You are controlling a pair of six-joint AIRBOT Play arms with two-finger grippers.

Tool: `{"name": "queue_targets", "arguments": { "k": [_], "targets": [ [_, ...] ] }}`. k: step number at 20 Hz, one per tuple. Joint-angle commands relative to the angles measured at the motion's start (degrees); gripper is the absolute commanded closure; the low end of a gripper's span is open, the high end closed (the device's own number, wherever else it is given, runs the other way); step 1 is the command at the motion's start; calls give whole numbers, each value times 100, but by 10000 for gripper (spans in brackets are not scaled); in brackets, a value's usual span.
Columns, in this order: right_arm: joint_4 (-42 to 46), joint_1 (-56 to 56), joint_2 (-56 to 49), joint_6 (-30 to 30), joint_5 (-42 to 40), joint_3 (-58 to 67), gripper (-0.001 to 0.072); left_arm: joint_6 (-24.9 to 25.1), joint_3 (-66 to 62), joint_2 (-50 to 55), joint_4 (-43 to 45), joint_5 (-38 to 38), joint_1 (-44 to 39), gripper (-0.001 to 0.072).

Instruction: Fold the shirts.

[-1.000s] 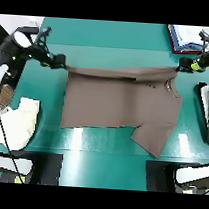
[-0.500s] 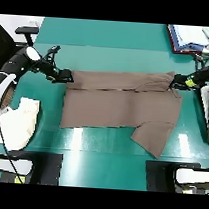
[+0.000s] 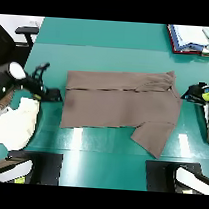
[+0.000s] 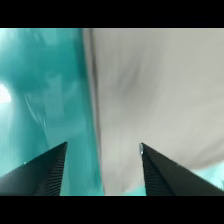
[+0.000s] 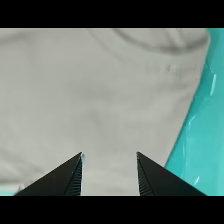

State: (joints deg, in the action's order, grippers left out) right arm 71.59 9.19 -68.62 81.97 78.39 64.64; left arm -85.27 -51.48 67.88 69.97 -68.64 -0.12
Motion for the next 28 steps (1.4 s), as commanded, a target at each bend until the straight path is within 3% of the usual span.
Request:
{"name": "queue_targets", "arguments": {
  "k": [1, 7, 10, 11, 13, 14, 21, 28],
  "targets": [
    [-7, -22, 511, -2, -26, -638, 321, -42, 1333, -553, -247, -9, 11, 168],
    [-4, -385, 608, 0, -42, -796, 321, 179, 2109, -610, -1373, 636, 11, 169],
    [0, -380, 610, 0, -9, -796, 321, 179, 2107, -610, -1517, 619, 11, 170],
    [4, -313, 610, 0, 33, -796, 321, 177, 2107, -610, -1517, 562, 11, 204],
    [7, -87, 610, 0, 153, -809, 321, 247, 2105, -612, -1519, 461, 11, 608],
    [9, 74, 612, 0, 205, -861, 321, 323, 2098, -612, -1528, 470, 11, 682],
    [-11, 1318, 603, -2, 138, -2612, 317, 323, 1423, -629, -1510, 466, 11, 681],
    [-909, 968, 603, -404, -654, -3536, 354, 323, 1309, -627, -1502, 501, 11, 682]
  ]
}}
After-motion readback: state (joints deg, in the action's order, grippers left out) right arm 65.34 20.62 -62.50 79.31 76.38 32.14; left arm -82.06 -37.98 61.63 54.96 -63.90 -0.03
